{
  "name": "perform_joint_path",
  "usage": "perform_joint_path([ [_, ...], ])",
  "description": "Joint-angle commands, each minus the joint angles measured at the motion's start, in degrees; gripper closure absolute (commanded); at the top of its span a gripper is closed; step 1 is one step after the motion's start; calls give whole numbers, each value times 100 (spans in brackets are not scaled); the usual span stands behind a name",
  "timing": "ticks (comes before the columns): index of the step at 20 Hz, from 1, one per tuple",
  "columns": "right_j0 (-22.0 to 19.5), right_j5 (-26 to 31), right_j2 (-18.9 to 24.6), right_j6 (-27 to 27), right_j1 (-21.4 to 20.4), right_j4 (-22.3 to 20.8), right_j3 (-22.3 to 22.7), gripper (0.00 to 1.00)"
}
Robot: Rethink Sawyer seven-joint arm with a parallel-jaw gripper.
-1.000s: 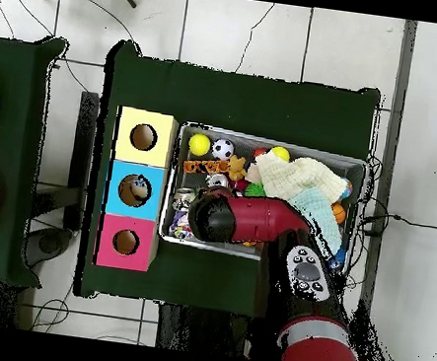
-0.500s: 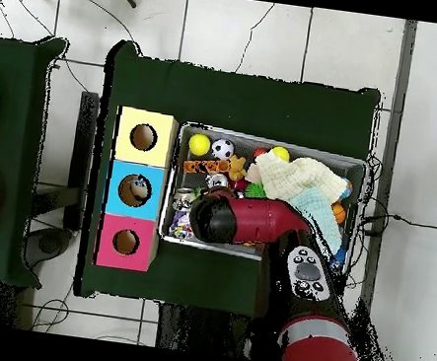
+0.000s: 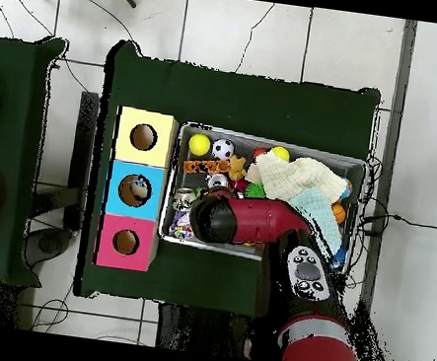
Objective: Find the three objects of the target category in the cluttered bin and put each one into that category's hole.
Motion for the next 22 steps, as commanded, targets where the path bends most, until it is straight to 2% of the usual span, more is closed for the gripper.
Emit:
perform_joint_path([
  [1, -63, 149, 146, 308, 132, -102, -174, 100],
  [7, -66, 259, 184, 276, 19, -55, -152, 100],
  [8, -116, 386, 239, 212, -142, -9, -63, 100],
  [12, -302, 1398, 487, -178, -1211, 401, 364, 100],
  [15, -358, 2016, 559, -379, -1642, 598, 423, 100],
  [18, -390, 2186, 618, -415, -1711, 622, 408, 100],
  [22, -399, 2028, 654, -305, -1583, 522, 393, 100],
])
